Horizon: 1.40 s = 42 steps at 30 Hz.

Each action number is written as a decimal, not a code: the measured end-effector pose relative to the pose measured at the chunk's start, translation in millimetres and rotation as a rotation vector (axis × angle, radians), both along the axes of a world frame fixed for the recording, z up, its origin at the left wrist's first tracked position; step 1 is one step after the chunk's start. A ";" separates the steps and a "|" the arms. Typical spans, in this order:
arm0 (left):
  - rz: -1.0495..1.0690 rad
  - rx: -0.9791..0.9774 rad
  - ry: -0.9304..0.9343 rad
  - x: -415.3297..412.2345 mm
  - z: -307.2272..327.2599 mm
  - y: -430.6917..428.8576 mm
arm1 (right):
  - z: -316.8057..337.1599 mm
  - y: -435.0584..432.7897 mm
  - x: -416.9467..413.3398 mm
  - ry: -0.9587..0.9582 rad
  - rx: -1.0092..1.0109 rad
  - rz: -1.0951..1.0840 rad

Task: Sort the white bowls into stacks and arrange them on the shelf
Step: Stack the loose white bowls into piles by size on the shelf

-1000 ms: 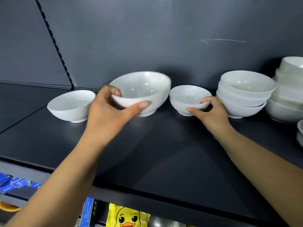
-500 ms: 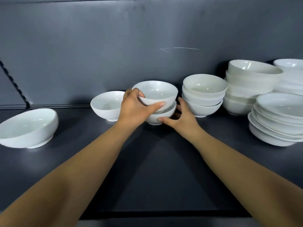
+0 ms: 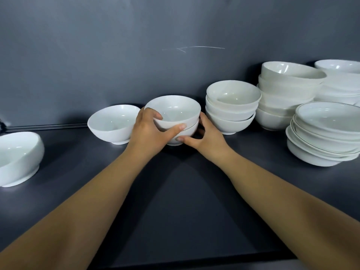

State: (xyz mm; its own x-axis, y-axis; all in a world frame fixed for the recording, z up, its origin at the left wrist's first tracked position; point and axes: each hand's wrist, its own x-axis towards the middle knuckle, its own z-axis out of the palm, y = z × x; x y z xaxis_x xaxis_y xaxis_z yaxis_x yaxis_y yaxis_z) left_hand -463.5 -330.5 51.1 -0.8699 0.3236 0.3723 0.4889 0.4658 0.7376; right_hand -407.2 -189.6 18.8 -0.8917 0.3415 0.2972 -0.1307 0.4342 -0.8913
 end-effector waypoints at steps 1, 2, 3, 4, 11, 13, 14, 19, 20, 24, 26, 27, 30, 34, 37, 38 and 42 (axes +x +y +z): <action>-0.015 -0.001 -0.032 1.7 3.1 -2.5 | 0.1 -0.3 0.0 -0.004 0.000 -0.001; -0.029 0.005 -0.063 3.4 7.8 -6.8 | -0.1 -0.3 -0.1 -0.008 -0.002 -0.004; -0.037 0.037 -0.069 3.5 12.7 -12.7 | 0.0 -0.1 -0.1 -0.012 -0.004 -0.007; -0.030 0.088 -0.048 2.9 19.3 -21.6 | 0.3 -0.2 -0.2 -0.020 -0.007 -0.009; 0.221 0.224 0.012 -31.5 29.2 -93.1 | 0.0 -0.4 0.6 -0.040 -0.011 0.006; 0.237 0.097 -0.142 -45.7 15.4 -99.9 | -0.1 -0.4 1.1 -0.037 -0.018 0.011; 0.221 0.060 -0.215 -50.5 8.8 -101.5 | 0.1 -0.8 1.6 -0.034 -0.020 0.013; 0.149 0.004 -0.294 -53.4 -11.4 -95.9 | 0.4 -2.1 3.1 -0.017 -0.040 0.026; 0.179 0.024 -0.253 -53.9 -12.4 -95.3 | 0.2 -2.2 2.8 -0.016 -0.042 0.028; 0.260 0.110 -0.190 -54.1 -13.7 -93.3 | 0.3 -2.0 2.5 -0.012 -0.044 0.027; 0.277 0.239 -0.185 -54.4 -12.7 -93.3 | -0.8 -1.4 2.1 -0.010 -0.043 0.028; 0.285 0.307 -0.168 -54.2 -10.2 -93.6 | -0.9 -0.9 2.0 -0.008 -0.041 0.028; 0.304 0.461 -0.083 -48.9 5.5 -92.1 | -0.6 -0.3 1.2 -0.005 -0.040 0.029; 0.176 0.599 -0.020 -34.0 28.2 -72.6 | -2.5 1.1 -0.8 -0.006 -0.024 0.022; 0.074 0.465 0.008 -23.6 36.1 -49.8 | -3.7 1.5 -2.8 -0.011 -0.013 0.008; 0.037 0.430 0.006 -21.3 37.8 -43.1 | -4.1 1.3 -3.6 -0.013 -0.011 0.004; -0.066 0.348 -0.014 -16.1 42.9 -24.3 | -4.8 2.1 -4.3 -0.013 -0.014 -0.002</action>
State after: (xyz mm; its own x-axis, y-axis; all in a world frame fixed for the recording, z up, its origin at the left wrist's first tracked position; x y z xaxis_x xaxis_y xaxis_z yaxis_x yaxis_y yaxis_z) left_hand -479.5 -354.8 94.0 -0.8573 0.2350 0.4581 0.4981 0.1535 0.8534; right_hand -411.5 -187.6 14.0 -0.8949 0.3470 0.2805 -0.1181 0.4222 -0.8988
